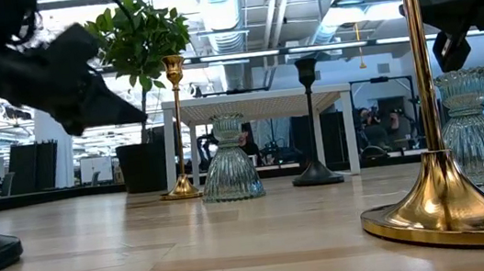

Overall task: Pick & Place candle stick holders
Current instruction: Put the top gold candle holder on the shelf

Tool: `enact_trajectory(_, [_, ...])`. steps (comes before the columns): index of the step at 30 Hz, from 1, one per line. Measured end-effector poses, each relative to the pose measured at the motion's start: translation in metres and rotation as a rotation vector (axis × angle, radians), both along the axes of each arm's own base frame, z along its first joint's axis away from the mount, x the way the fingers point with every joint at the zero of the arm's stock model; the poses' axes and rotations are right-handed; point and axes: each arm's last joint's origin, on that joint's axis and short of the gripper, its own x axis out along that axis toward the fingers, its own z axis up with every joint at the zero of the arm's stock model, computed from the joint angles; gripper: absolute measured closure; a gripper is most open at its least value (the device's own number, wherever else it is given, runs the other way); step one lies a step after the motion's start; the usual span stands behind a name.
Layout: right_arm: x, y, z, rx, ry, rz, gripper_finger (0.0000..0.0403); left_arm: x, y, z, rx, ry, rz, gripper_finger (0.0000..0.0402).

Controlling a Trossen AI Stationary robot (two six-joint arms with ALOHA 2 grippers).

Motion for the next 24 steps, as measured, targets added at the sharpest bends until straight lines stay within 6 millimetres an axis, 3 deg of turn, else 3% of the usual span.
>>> enact_trajectory(6, [0.000, -0.001, -0.001, 0.000, 0.011, -0.026, 0.0403, -0.006, -0.024, 0.010, 0.039, -0.047, 0.078, 0.0398])
enact_trajectory(11, [0.000, -0.001, -0.002, -0.002, 0.017, -0.034, 0.0403, 0.000, -0.033, 0.004, 0.070, -0.011, 0.087, 0.0398])
enact_trajectory(19, [0.000, -0.001, -0.001, -0.002, 0.015, -0.034, 0.0403, 0.019, -0.031, -0.012, 0.111, 0.081, 0.099, 0.0398])
enact_trajectory(24, [0.000, -0.001, -0.002, -0.002, 0.016, -0.034, 0.0403, 0.027, -0.022, -0.020, 0.044, 0.101, 0.061, 0.0393])
